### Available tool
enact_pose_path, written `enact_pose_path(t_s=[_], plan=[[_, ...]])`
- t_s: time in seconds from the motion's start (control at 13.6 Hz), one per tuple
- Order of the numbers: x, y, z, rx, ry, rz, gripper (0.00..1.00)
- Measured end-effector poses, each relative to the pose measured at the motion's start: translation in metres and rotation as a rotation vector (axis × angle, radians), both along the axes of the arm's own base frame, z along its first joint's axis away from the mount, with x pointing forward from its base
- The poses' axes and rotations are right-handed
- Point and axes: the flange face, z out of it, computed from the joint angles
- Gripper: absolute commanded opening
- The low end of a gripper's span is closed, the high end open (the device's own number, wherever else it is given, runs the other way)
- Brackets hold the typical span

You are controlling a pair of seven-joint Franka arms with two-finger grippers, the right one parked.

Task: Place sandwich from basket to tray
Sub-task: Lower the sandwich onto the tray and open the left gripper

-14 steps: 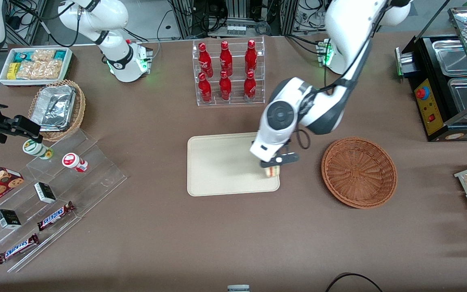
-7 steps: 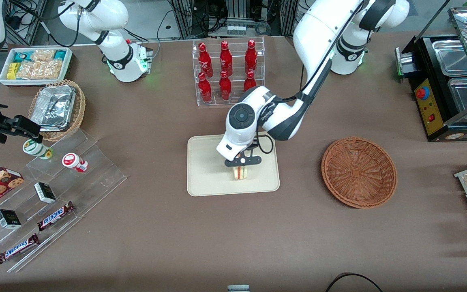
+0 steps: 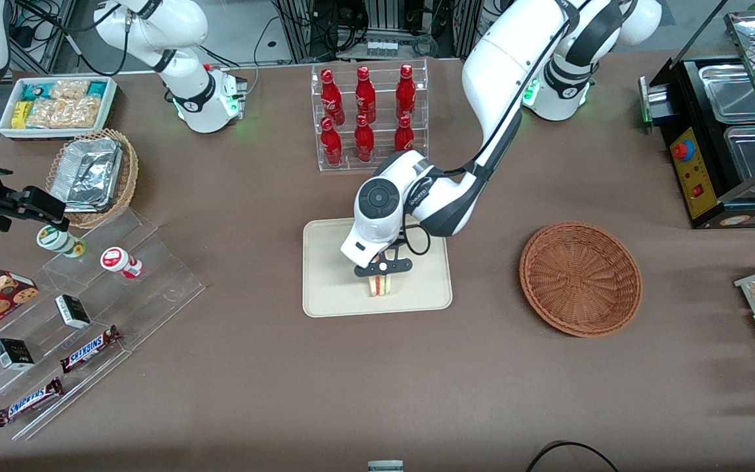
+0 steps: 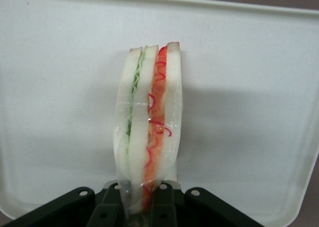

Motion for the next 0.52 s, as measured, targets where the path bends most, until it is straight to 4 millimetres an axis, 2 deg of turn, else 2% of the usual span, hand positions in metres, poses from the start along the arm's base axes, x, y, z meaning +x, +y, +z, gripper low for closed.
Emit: enact_pose_path(t_s=[0.29, 0.52], plan=[[0.001, -0.0073, 0.0031, 0.028, 0.028, 0.0, 0.0], [0.0035, -0.0068, -0.0036, 0.035, 0.033, 0.004, 0.0]])
